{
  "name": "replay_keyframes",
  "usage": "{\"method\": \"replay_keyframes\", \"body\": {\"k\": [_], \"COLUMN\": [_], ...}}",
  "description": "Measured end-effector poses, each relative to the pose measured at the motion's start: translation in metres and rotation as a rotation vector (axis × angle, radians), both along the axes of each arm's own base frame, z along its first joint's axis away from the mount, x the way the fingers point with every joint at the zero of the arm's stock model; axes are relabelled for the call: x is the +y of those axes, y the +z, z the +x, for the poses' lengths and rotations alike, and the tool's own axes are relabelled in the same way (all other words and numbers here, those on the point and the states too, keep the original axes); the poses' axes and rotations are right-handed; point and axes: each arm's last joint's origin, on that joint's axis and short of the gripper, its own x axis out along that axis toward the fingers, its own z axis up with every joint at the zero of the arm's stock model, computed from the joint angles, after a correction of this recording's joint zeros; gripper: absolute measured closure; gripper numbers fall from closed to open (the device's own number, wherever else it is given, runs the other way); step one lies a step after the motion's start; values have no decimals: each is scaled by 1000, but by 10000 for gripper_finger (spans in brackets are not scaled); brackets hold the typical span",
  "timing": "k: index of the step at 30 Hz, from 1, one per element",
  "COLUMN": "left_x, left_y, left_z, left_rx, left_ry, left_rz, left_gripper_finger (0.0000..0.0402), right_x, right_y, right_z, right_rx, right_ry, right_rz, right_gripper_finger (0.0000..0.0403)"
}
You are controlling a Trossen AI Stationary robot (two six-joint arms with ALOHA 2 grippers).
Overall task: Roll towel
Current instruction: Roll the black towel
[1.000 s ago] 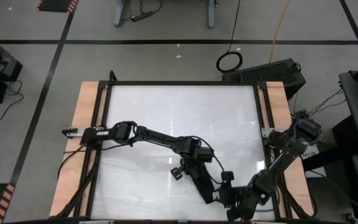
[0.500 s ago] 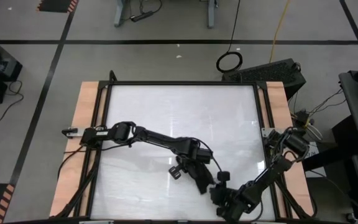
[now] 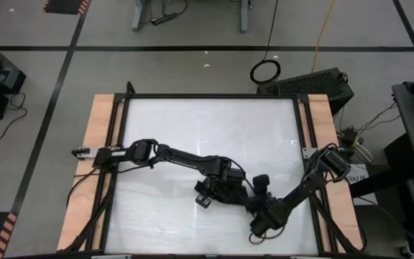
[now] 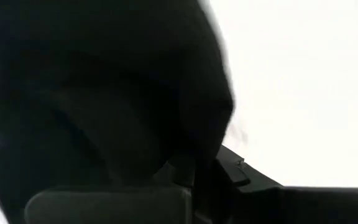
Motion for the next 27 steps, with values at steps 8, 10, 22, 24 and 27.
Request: {"method": "replay_keyframes", "body": {"k": [8, 10, 22, 24, 27], "left_x": [36, 44, 81, 81, 81], "left_y": [0, 0, -35, -38, -38], "left_z": [12, 14, 20, 20, 20], "left_rx": [8, 14, 211, 236, 239], "left_ry": [266, 310, 497, 506, 509], "left_rz": [-46, -62, -389, -410, -413], "left_gripper_finger": [380, 380, 379, 379, 379], "right_x": [-3, 6, 44, 39, 31], "right_y": [44, 55, 23, 13, 7], "right_z": [-22, -24, -4, 0, 5], "right_rx": [1, -90, -322, -328, -378], "right_ry": [-52, -27, 305, 291, 239], "right_rz": [56, 146, 56, -29, -100], "right_gripper_finger": [309, 283, 220, 220, 220]}}
